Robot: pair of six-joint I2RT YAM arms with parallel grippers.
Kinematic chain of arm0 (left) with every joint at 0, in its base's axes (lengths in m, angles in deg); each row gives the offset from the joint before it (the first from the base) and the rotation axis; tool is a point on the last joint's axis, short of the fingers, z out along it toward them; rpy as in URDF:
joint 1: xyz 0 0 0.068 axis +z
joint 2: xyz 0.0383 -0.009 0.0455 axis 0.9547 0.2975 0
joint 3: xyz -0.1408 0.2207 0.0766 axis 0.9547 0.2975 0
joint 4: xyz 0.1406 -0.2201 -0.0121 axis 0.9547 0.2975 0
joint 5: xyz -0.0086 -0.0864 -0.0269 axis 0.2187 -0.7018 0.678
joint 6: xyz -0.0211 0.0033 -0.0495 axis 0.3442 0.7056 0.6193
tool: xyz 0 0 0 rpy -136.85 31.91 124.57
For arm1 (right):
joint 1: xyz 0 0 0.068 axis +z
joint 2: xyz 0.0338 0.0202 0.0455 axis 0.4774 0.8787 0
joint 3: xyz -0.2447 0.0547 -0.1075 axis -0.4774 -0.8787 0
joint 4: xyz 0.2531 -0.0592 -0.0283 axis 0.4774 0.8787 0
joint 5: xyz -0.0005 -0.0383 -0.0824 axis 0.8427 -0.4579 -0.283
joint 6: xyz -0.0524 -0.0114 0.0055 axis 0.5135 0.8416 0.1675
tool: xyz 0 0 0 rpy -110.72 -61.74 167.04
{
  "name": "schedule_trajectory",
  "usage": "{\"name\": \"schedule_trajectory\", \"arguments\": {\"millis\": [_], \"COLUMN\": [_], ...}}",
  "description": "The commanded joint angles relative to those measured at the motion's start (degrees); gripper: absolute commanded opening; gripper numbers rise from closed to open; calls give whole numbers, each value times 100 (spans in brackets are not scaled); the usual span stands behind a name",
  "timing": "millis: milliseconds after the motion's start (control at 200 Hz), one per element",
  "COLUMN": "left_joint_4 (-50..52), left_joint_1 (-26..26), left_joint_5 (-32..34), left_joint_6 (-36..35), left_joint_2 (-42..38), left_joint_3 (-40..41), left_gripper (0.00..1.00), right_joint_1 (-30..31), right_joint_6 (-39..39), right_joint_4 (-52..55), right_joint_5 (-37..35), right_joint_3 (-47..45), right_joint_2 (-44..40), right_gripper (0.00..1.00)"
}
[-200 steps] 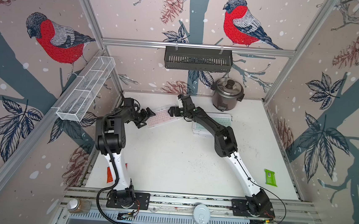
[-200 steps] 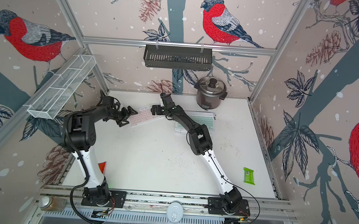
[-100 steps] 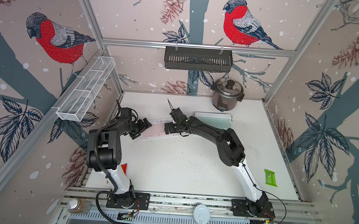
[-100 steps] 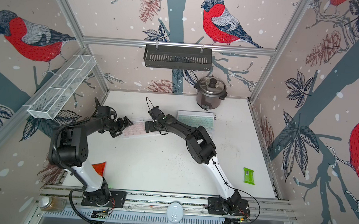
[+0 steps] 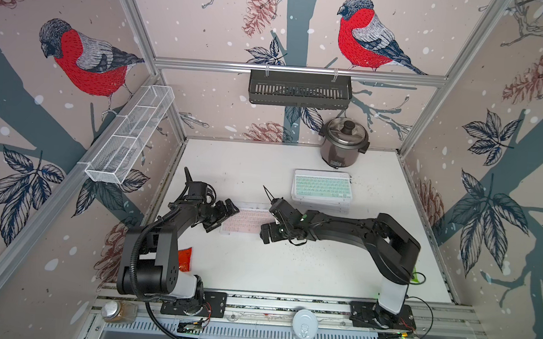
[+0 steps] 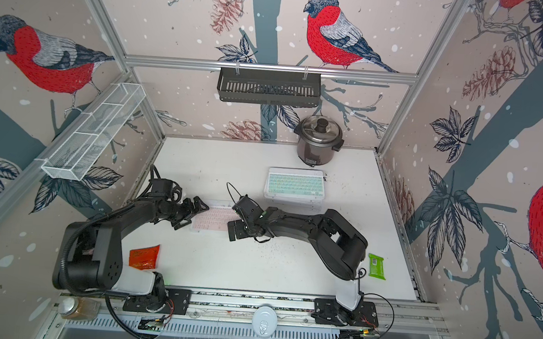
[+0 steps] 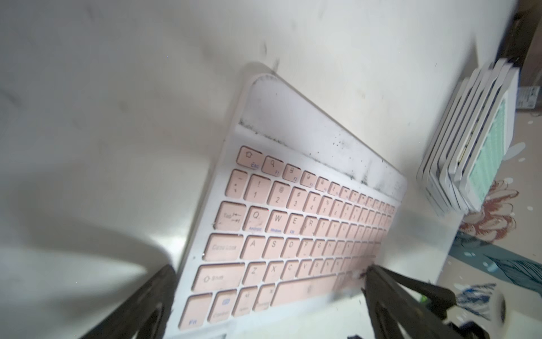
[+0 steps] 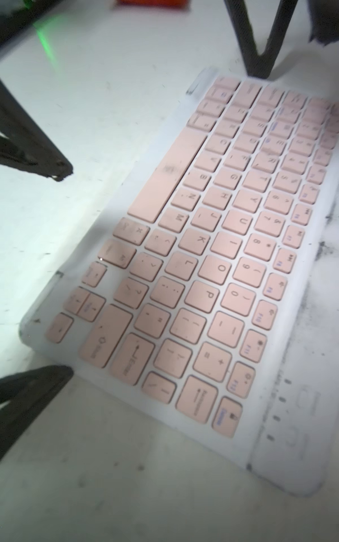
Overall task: Stack the numeric keypads
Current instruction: Move the numeric keypad to the center of the board, then pick up the numeric keypad from the center of the board.
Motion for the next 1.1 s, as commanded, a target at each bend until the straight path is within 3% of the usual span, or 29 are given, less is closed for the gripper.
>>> {"name": "schedule_trajectory", "arguments": {"millis": [0,275,646,1097], "left_joint_4": [889,297,-49,-19], "left_joint_1": [26,34,-171,-167], "left_joint_5": [-125,-157,-226,-222], "left_joint_6": [-135,-54,8,-45], "left_joint_2": [204,1144,1385,1739], "left_joint_3": [-654,-831,-575,-898], "left_gripper": [99,99,99,99], "right_joint_1": [-356,-1121,-1169,-1453], "right_joint_6": [-274,-854,-769,-763], "right_joint_4": [-1022,-2606,-3116,-3417], "right_joint_5": [502,642,581,216], "right_joint_3": [-421,-1474,-1236,-1579], "right_joint_2": [-393,-645,60,-89], "right_gripper": [100,100,99,99]}}
